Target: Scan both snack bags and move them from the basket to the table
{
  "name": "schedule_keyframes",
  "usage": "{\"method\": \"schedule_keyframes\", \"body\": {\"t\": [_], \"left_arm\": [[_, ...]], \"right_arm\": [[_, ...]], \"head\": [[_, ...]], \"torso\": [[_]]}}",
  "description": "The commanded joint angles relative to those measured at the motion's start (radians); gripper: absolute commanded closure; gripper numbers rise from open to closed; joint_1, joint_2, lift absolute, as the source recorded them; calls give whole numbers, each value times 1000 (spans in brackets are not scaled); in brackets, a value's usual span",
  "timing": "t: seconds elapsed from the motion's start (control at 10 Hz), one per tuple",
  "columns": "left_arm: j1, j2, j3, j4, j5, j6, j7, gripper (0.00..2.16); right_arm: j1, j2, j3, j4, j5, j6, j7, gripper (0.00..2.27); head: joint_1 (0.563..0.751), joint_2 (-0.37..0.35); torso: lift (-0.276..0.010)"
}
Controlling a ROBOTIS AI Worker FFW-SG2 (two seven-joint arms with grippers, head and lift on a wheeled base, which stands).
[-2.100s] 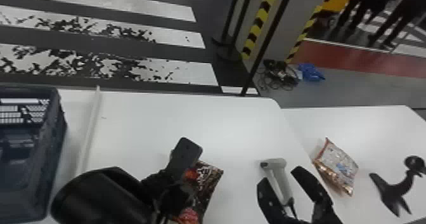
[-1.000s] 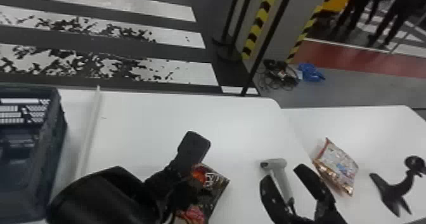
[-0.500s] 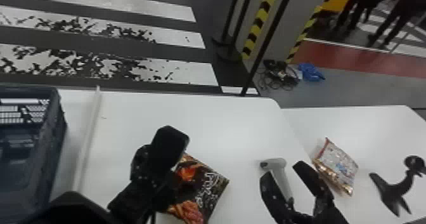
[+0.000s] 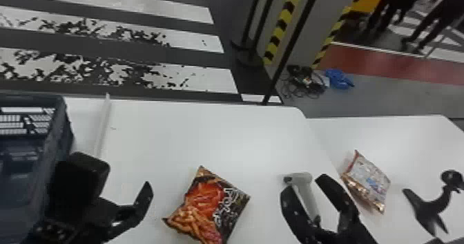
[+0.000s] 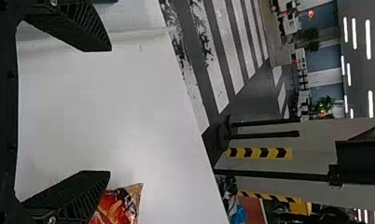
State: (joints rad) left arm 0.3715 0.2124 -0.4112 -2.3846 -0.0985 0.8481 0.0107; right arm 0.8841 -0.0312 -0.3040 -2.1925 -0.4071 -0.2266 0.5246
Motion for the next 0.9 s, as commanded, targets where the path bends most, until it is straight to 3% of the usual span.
{"method": "schedule_keyframes", "body": {"t": [0.0, 0.1, 0.2, 0.5, 0.8], "left_arm": [[47, 30, 40, -25, -10, -88, 17, 87], [86, 51, 65, -22, -17, -208, 31, 87], [126, 65, 86, -30, -23, -247, 40, 87], [297, 70, 207, -39, -7, -462, 52, 90], [399, 70, 296, -59, 33, -533, 55, 90]], "right_arm": [[-8, -1, 0, 11, -1, 5, 0, 80], [-10, -1, -1, 19, -3, 5, 5, 80], [-11, -1, -10, 23, -6, 5, 12, 80], [-28, -6, -35, 51, -21, 17, 23, 80], [-57, -7, -44, 106, -10, 60, 69, 80]], "head": [[695, -335], [695, -321], [695, -298], [695, -274], [695, -222]], "torso": [[-98], [-98], [-98], [-98], [-98]]}}
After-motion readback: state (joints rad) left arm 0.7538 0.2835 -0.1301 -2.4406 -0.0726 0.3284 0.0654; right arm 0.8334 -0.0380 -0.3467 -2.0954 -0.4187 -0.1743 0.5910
